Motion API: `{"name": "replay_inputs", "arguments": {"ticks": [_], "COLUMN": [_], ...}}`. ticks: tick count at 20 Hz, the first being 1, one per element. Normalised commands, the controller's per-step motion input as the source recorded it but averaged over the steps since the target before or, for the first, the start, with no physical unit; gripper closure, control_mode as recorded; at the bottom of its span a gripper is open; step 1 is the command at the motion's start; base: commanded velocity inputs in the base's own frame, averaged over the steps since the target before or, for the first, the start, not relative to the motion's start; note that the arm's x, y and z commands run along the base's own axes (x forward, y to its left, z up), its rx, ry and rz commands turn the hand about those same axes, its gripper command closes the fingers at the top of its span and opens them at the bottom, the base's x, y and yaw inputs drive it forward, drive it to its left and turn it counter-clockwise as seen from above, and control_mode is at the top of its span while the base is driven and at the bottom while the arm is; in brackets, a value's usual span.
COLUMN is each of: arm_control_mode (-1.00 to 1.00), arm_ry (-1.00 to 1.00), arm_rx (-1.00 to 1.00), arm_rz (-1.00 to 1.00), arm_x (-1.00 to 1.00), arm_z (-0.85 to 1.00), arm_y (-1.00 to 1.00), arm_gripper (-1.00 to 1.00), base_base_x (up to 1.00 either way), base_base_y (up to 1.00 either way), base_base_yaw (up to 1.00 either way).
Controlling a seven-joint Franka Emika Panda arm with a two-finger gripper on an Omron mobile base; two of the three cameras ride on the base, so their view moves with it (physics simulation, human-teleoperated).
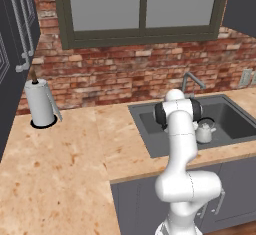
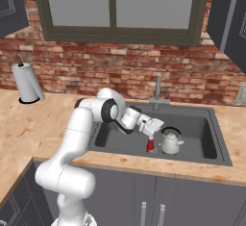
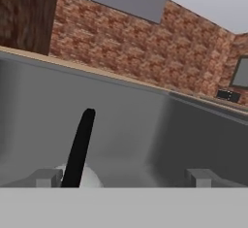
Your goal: Open the cabinet, pick the kettle from the cabinet, and place it in the sink.
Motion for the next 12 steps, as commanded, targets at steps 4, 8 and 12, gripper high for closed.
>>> {"name": "replay_inputs", "arguments": {"ticks": [4, 8, 12], "arm_control_mode": [-1.0, -1.0, -1.0], "arm_ry": [0.0, 0.0, 0.02], "arm_rx": [0.0, 0.0, 0.0], "arm_rz": [0.01, 0.03, 0.04], "arm_x": [0.26, 0.28, 0.3], "arm_z": [-0.05, 0.0, 0.0], "arm_y": [0.4, 0.35, 0.34], "arm_gripper": [-1.0, -1.0, -1.0], "base_base_x": [0.0, 0.0, 0.0], "base_base_y": [0.0, 0.0, 0.0], "base_base_yaw": [0.0, 0.0, 0.0]}}
